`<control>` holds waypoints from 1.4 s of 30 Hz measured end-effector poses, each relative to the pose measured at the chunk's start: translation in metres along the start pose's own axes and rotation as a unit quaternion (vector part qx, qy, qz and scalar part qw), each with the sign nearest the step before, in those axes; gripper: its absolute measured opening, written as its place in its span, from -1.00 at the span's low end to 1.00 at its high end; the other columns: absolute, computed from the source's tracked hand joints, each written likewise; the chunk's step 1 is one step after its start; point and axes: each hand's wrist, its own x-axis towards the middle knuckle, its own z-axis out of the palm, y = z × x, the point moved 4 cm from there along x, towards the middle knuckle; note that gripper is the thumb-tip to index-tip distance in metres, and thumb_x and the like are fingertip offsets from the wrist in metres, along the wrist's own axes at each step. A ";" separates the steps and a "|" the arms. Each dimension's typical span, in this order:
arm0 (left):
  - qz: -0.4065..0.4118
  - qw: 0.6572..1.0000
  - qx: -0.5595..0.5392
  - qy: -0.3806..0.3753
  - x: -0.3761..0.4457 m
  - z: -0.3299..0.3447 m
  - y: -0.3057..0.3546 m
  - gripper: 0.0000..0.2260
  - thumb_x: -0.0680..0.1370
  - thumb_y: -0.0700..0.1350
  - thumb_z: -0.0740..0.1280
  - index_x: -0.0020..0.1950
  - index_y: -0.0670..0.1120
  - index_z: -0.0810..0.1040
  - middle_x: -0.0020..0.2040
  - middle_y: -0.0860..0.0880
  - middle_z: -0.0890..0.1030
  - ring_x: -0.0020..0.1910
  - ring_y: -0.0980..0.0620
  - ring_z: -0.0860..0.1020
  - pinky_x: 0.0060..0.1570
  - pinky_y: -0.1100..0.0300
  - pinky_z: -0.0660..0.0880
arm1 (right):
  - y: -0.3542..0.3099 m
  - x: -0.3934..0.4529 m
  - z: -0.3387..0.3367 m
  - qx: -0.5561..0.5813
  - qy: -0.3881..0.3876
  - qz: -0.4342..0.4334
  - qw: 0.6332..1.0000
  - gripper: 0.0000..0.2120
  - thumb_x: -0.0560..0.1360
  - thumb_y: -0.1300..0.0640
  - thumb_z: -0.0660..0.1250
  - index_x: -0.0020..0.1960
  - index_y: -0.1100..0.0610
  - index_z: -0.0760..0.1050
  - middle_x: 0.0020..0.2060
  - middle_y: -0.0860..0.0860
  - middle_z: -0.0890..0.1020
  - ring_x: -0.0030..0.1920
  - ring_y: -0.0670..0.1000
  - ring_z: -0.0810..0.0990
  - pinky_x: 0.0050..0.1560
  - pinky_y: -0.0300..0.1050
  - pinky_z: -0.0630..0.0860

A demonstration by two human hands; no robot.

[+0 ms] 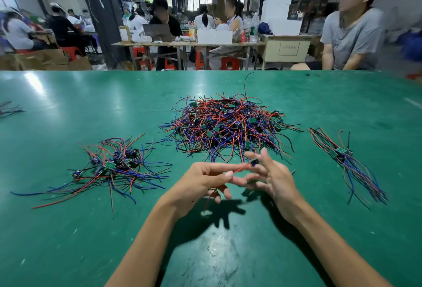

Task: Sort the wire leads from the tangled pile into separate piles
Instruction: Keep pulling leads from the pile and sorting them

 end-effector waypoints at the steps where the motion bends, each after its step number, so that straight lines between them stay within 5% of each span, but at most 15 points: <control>1: -0.008 1.000 0.007 -0.010 -0.001 0.001 -0.001 -0.76 0.63 -0.13 0.33 0.29 -0.08 0.62 0.12 -0.19 0.70 -0.32 0.06 0.59 -0.36 0.29 0.50 | -0.003 0.003 -0.005 0.054 0.006 -0.011 0.998 -0.59 0.56 -0.16 0.23 0.16 0.11 0.60 -0.05 0.13 0.74 -0.24 0.01 0.68 -0.28 -0.18 0.61; 5: -0.024 0.996 0.088 0.013 0.001 0.006 -0.004 -0.79 0.65 -0.01 0.30 0.18 -0.04 0.66 -0.01 -0.10 0.73 -0.39 0.07 0.50 -0.34 0.31 0.45 | -0.009 0.002 -0.017 0.122 0.072 -0.041 0.989 -0.80 0.47 -0.03 0.39 -0.06 0.07 0.71 -0.19 0.07 0.70 -0.33 -0.07 0.65 -0.35 -0.30 0.56; 10: -0.003 0.991 0.121 0.054 0.003 0.005 -0.007 -0.84 0.61 0.03 0.36 0.09 0.03 0.70 -0.22 0.04 0.65 -0.53 0.08 0.33 -0.56 0.29 0.29 | -0.009 0.002 -0.021 0.097 0.144 -0.065 0.983 -0.89 0.56 0.10 0.41 -0.02 0.13 0.66 -0.25 0.09 0.68 -0.40 -0.06 0.62 -0.44 -0.26 0.54; 17: 0.005 0.990 0.126 0.061 0.007 0.007 -0.010 -0.81 0.62 0.04 0.35 0.06 -0.04 0.69 -0.22 -0.09 0.71 -0.56 0.04 0.48 -0.58 0.27 0.41 | -0.004 -0.001 -0.024 0.177 0.155 -0.020 0.972 -0.88 0.52 0.10 0.45 -0.05 0.16 0.63 -0.35 0.08 0.69 -0.41 -0.06 0.66 -0.39 -0.29 0.58; 25: 0.003 0.992 0.127 -0.003 0.004 0.018 -0.007 -0.80 0.64 -0.01 0.32 0.14 -0.06 0.67 -0.05 -0.10 0.74 -0.32 0.02 0.66 -0.32 0.31 0.47 | -0.011 -0.004 -0.014 0.068 0.072 -0.051 0.994 -0.82 0.38 -0.08 0.50 -0.14 0.02 0.70 -0.26 0.09 0.73 -0.30 -0.02 0.69 -0.37 -0.26 0.55; 28: 0.054 0.994 0.078 0.052 0.002 0.007 0.004 -0.82 0.63 -0.08 0.33 0.13 -0.11 0.65 -0.07 -0.13 0.73 -0.34 0.00 0.65 -0.32 0.30 0.50 | -0.007 -0.002 -0.011 0.015 0.051 -0.063 0.997 -0.81 0.46 -0.07 0.47 -0.10 0.05 0.71 -0.17 0.10 0.75 -0.21 -0.05 0.69 -0.31 -0.27 0.56; 30: 0.095 0.986 0.018 0.139 -0.003 -0.017 0.016 -0.80 0.58 -0.03 0.34 0.12 -0.08 0.65 -0.07 -0.09 0.73 -0.33 0.02 0.64 -0.33 0.30 0.51 | -0.007 0.002 -0.021 -0.059 0.112 -0.104 0.986 -0.85 0.52 -0.01 0.45 -0.11 0.06 0.69 -0.21 0.02 0.75 -0.24 -0.10 0.64 -0.27 -0.29 0.55; 34: 0.132 0.912 -0.065 0.383 -0.031 -0.090 0.021 -0.83 0.59 -0.04 0.36 0.10 -0.06 0.67 -0.09 -0.05 0.74 -0.33 0.09 0.65 -0.33 0.30 0.56 | -0.006 0.008 -0.048 -0.353 0.223 -0.136 0.899 -0.91 0.48 -0.06 0.47 -0.07 -0.06 0.68 -0.20 -0.14 0.71 -0.16 -0.05 0.63 -0.07 -0.09 0.58; 37: 0.051 0.803 0.084 0.588 -0.062 -0.136 0.003 -0.81 0.61 -0.12 0.37 0.07 -0.21 0.68 -0.16 -0.17 0.71 -0.29 -0.10 0.66 -0.13 0.02 0.65 | 0.004 0.014 -0.047 -0.519 0.194 -0.098 0.827 -0.71 0.49 -0.18 0.42 0.15 -0.09 0.65 0.02 -0.05 0.65 0.10 0.06 0.54 0.12 -0.01 0.51; 40: -0.058 0.704 0.267 0.656 -0.079 -0.145 -0.003 -0.76 0.56 -0.10 0.41 -0.04 -0.30 0.66 -0.13 -0.30 0.67 -0.07 -0.27 0.62 0.07 -0.07 0.55 | 0.006 0.020 -0.044 -0.572 0.192 -0.099 0.791 -0.70 0.50 -0.22 0.40 0.12 -0.08 0.68 0.00 -0.02 0.60 0.12 0.08 0.52 0.11 -0.02 0.49; 42: -0.056 0.699 0.276 0.657 -0.077 -0.136 0.005 -0.75 0.55 -0.10 0.42 0.03 -0.31 0.62 0.07 -0.36 0.59 0.02 -0.28 0.54 0.13 -0.06 0.48 | 0.004 0.020 -0.044 -0.567 0.199 -0.118 0.791 -0.79 0.51 -0.17 0.41 -0.02 -0.08 0.70 -0.09 -0.03 0.58 0.07 0.08 0.54 -0.01 -0.04 0.48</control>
